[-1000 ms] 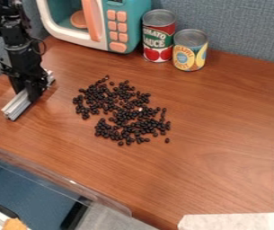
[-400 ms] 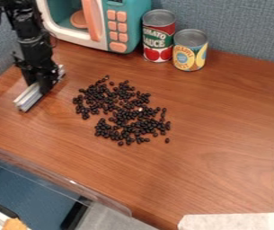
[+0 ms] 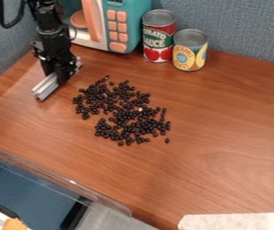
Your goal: Sweep into pile
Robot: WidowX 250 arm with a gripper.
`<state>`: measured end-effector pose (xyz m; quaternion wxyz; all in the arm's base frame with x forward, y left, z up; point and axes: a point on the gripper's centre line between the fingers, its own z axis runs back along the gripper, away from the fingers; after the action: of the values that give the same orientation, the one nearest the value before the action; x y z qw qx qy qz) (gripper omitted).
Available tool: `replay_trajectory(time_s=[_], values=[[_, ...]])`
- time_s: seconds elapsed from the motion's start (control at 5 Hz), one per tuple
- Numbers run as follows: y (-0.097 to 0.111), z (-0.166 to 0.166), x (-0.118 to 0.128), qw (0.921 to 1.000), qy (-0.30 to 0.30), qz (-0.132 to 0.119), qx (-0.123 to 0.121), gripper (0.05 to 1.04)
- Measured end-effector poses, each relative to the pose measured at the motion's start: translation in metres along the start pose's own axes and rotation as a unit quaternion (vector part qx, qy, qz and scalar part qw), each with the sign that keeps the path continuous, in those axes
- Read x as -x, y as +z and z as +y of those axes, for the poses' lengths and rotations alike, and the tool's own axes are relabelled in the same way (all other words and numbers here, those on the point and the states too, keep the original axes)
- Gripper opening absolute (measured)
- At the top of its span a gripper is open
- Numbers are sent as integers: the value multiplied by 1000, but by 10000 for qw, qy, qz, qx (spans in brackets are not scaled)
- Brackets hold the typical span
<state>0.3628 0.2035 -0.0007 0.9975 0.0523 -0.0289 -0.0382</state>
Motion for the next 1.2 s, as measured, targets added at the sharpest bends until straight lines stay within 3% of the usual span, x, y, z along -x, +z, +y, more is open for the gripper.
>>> replay_trajectory(time_s=[0.4, 0.8, 1.2], values=[[-1, -21, -16, 9986, -484, -45, -189, 381], [3, -77, -37, 9935, -1121, -161, -87, 381], [4, -95, -43, 9927, -1191, -176, 70, 381]])
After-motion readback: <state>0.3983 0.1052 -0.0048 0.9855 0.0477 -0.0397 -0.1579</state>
